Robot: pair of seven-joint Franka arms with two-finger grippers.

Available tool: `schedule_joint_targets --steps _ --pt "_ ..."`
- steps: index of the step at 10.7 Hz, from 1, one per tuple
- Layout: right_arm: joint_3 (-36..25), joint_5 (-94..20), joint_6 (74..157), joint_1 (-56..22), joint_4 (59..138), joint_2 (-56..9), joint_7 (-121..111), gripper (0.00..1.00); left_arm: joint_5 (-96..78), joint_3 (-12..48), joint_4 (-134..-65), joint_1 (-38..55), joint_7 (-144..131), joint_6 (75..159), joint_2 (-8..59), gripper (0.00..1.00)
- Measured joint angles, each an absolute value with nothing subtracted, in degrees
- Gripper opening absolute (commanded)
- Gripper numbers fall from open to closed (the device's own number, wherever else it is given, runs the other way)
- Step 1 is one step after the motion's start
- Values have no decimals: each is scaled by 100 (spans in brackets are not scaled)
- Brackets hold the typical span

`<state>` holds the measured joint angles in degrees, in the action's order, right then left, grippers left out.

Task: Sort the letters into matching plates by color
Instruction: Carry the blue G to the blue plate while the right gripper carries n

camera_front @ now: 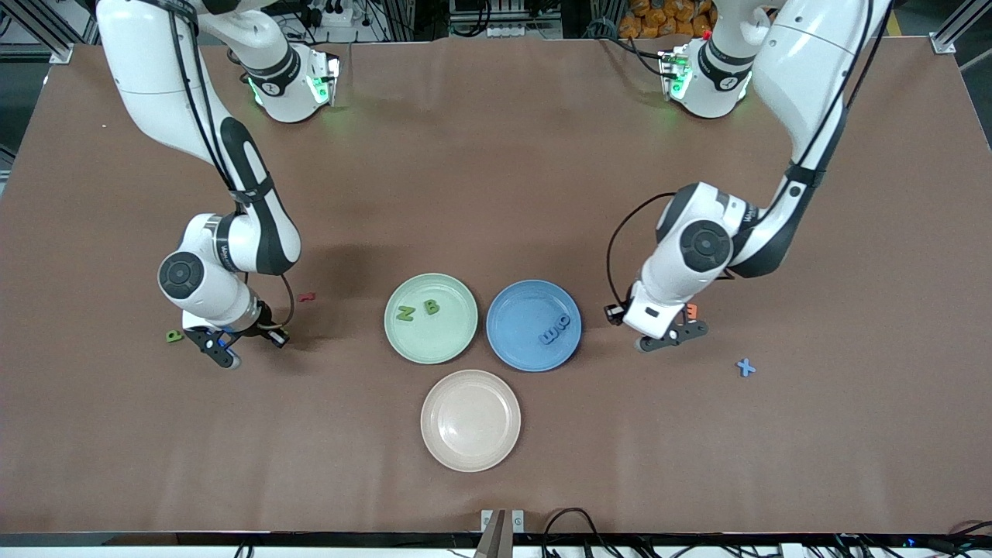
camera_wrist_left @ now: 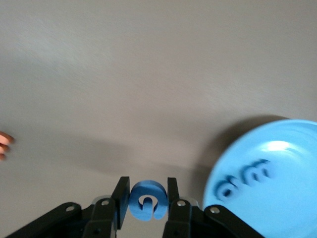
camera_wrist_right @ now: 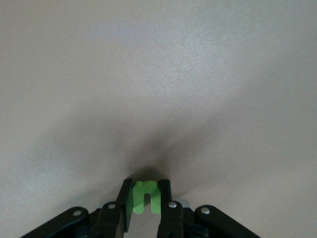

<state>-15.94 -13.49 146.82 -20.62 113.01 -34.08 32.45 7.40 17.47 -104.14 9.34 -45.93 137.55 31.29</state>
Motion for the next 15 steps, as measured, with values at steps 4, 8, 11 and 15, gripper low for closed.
schedule_joint_targets --steps 4,8,11,15 --pt "-1592 -1156 13901 -2064 11154 -3284 1568 21 740 1754 -10184 1511 -5353 13753 3228 0" --pt "-1578 -948 13243 -2074 10557 -3187 836 22 740 1744 -9768 1985 -6012 13826 3603 0" --pt "-1289 -882 13001 -2091 10245 -3179 488 22 741 1722 -9586 2238 -6278 13888 3821 100" --pt "-938 -749 12661 -2495 9999 -3180 479 22 1232 1642 -9553 2263 -6279 13760 3870 100"
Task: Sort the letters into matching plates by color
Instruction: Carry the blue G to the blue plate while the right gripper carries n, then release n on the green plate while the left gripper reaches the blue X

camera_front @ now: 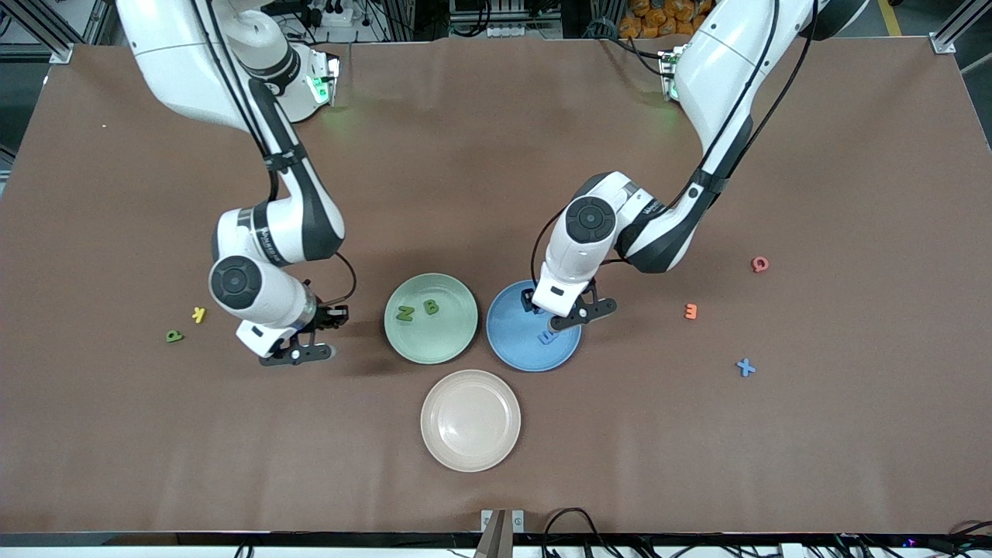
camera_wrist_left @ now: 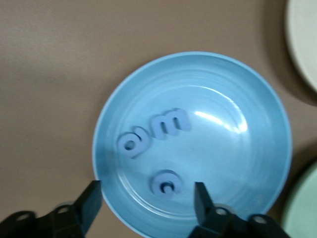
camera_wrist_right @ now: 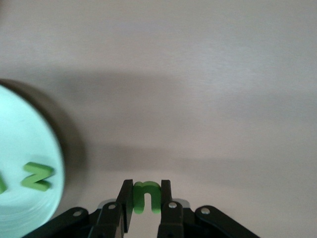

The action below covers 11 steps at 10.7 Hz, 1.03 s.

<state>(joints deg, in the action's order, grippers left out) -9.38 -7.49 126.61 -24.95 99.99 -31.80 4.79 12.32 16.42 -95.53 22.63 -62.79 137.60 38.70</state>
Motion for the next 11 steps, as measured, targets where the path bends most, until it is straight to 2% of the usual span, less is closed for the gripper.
schedule_joint_targets --steps 3,5,10,11 --pt "-914 -749 12632 -2797 9807 -3184 479 22 1320 1162 -9487 2130 -6030 13441 3858 100" --pt "-902 -749 12627 -2971 9696 -3210 479 23 1325 968 -9464 1728 -5397 13349 3855 100" --pt "-851 -749 12619 -3425 9250 -3583 479 23 1326 926 -9462 495 -4929 13297 3855 100" --pt "-824 -749 12619 -3481 9153 -3660 478 27 1327 925 -9463 254 -4750 13294 3859 100"
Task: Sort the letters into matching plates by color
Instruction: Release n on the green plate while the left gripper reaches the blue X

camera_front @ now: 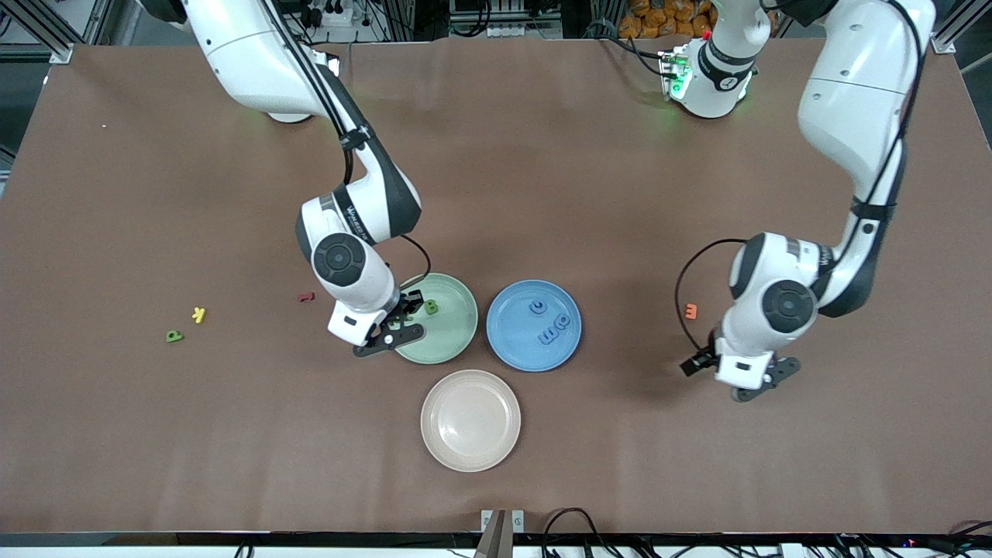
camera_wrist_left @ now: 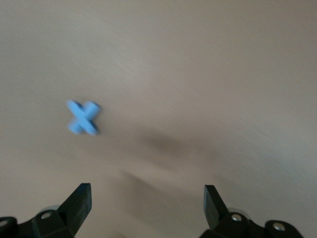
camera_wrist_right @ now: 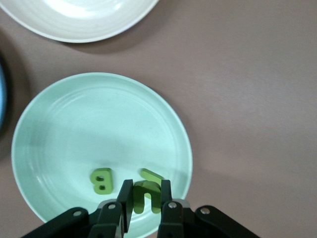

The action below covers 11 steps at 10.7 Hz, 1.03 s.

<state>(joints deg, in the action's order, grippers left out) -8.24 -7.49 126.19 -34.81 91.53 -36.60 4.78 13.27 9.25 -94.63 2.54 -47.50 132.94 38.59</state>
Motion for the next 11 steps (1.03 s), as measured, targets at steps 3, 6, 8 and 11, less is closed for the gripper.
schedule_joint_targets --steps 3,6,8,11 --pt "-788 -749 12618 -3618 8997 -3766 478 100 1327 939 -9463 -339 -3846 13327 3892 100" --pt "-783 -752 12613 -3612 8957 -3776 478 100 1327 964 -9466 -412 -3672 13383 4055 100" --pt "-793 -752 12608 -3573 8931 -3776 478 100 1325 967 -9466 -442 -3672 13428 4202 100" --pt "-847 -742 12243 -3406 8822 -3763 450 100 1321 967 -9461 -543 -3672 13476 4289 100"
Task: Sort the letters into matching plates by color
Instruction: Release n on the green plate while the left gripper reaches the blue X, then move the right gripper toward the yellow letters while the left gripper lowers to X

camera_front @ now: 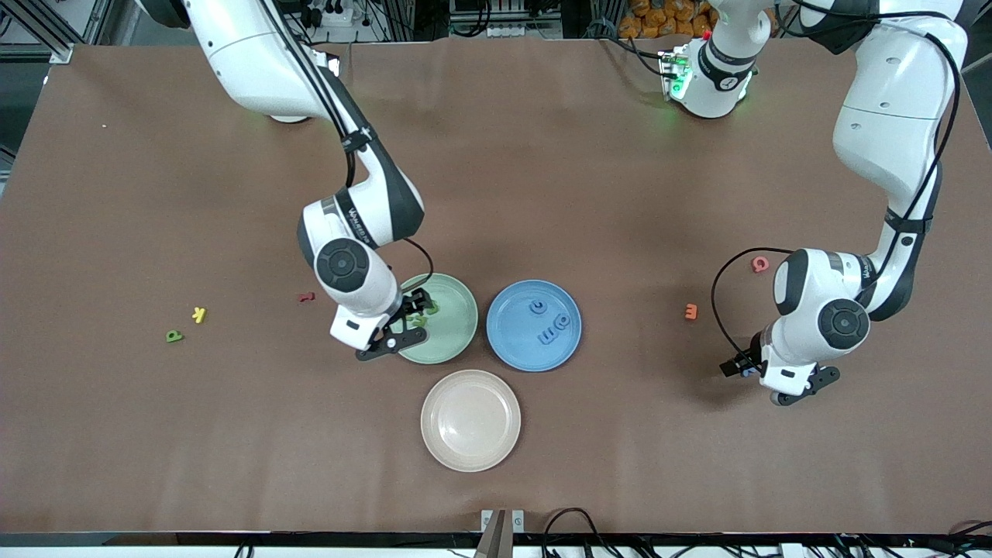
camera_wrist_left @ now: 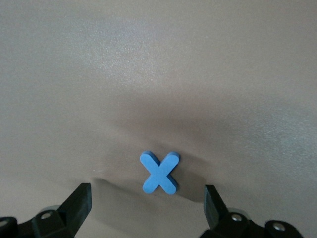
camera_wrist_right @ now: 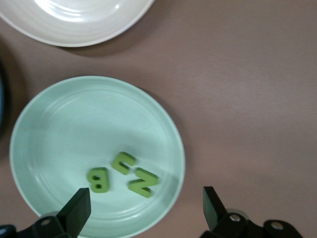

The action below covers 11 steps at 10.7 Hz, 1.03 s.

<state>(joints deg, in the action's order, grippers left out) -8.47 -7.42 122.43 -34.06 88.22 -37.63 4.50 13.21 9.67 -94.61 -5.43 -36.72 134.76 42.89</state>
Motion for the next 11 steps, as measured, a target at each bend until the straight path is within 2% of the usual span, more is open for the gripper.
schedule_joint_targets --steps 5,6,7,11 --pt "-1182 -671 11965 -2603 8747 -3526 -336 100 1319 971 -9363 -593 -3672 13507 4360 100" --pt "-1225 -671 11931 -2406 8746 -3473 -414 100 1318 971 -9348 -600 -3672 13510 4376 39" --pt "-1273 -671 11904 -2231 8744 -3434 -454 100 1317 971 -9340 -609 -3672 13555 4390 0" --pt "-1422 -664 11858 -1553 8745 -3376 -803 100 1037 983 -9272 -636 -3672 13616 4396 0"
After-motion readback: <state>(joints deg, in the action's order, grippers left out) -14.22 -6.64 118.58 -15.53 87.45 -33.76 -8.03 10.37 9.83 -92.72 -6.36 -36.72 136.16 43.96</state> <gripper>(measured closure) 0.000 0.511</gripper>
